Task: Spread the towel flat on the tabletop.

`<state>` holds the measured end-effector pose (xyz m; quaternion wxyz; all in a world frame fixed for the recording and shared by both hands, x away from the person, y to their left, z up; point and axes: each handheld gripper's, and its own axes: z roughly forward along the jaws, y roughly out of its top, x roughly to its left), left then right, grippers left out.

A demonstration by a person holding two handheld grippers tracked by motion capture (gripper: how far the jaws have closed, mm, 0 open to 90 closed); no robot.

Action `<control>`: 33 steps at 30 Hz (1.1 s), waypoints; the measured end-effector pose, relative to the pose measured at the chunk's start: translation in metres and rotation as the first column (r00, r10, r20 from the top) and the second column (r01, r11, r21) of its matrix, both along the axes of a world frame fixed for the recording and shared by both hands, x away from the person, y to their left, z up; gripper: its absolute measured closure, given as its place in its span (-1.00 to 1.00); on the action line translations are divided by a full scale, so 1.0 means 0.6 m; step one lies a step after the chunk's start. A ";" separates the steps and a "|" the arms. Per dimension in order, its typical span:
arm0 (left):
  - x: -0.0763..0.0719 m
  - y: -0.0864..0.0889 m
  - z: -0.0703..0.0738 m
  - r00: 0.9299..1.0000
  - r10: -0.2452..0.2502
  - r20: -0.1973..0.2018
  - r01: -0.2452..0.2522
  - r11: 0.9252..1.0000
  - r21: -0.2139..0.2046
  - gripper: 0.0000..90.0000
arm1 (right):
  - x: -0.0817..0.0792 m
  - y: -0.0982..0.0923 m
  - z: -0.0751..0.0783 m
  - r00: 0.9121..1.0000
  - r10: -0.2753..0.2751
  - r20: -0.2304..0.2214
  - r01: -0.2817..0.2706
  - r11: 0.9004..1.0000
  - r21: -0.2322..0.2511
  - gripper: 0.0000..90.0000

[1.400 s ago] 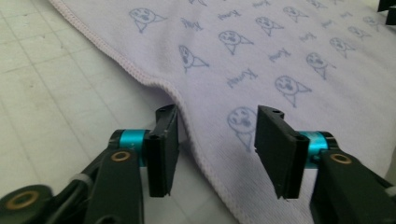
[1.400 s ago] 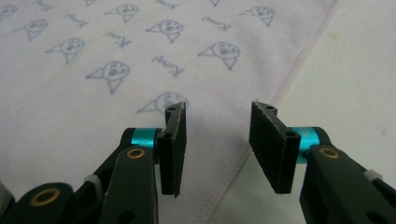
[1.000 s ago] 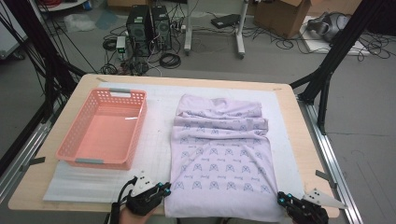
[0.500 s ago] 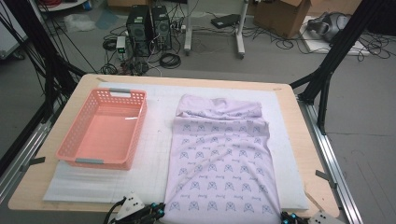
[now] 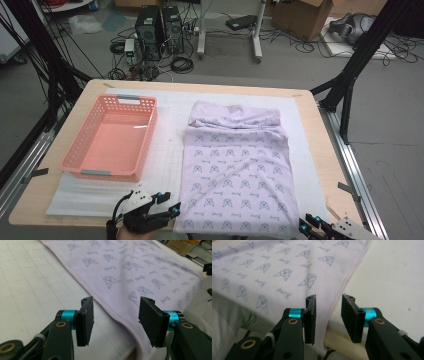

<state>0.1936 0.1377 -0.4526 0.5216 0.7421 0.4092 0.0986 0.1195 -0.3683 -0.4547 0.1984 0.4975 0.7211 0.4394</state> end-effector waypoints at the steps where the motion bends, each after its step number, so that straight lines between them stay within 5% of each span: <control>1: 0.007 -0.001 0.000 1.000 -0.005 -0.004 0.005 1.000 0.000 0.01 | 0.004 0.001 0.001 1.000 -0.005 0.001 0.005 1.000 -0.003 0.42; 11: 0.033 -0.013 0.000 1.000 -0.031 -0.001 0.031 1.000 -0.005 -0.01 | 0.047 0.014 0.008 1.000 -0.011 0.014 0.011 0.999 -0.040 0.35; 20: 0.073 -0.027 0.000 0.999 -0.028 -0.032 0.029 0.999 0.039 -0.02 | 0.103 0.009 0.005 1.000 0.012 0.003 -0.011 0.997 -0.076 0.33; 25: 0.094 -0.038 -0.003 0.995 -0.042 -0.088 0.049 0.996 0.080 -0.02 | 0.132 0.015 0.002 1.000 0.021 -0.021 -0.023 0.993 -0.114 0.33; 28: 0.092 -0.046 -0.003 0.996 -0.046 -0.072 0.054 0.991 0.118 -0.01 | 0.142 0.017 0.001 0.999 0.023 -0.031 -0.026 0.991 -0.131 0.43; 30: 0.085 -0.053 -0.002 0.999 -0.036 -0.035 0.042 0.983 0.177 0.14 | 0.144 0.016 0.001 0.999 0.013 -0.038 -0.018 0.993 -0.118 0.62; 32: 0.075 -0.062 -0.002 0.999 -0.051 0.017 0.046 0.969 0.244 0.55 | 0.145 0.012 0.001 0.998 0.028 -0.063 -0.033 0.996 -0.078 0.90; 33: 0.073 -0.063 -0.001 0.997 -0.073 0.006 0.070 0.970 0.233 0.83 | 0.144 0.013 0.001 0.998 0.026 -0.061 -0.031 0.996 -0.085 0.91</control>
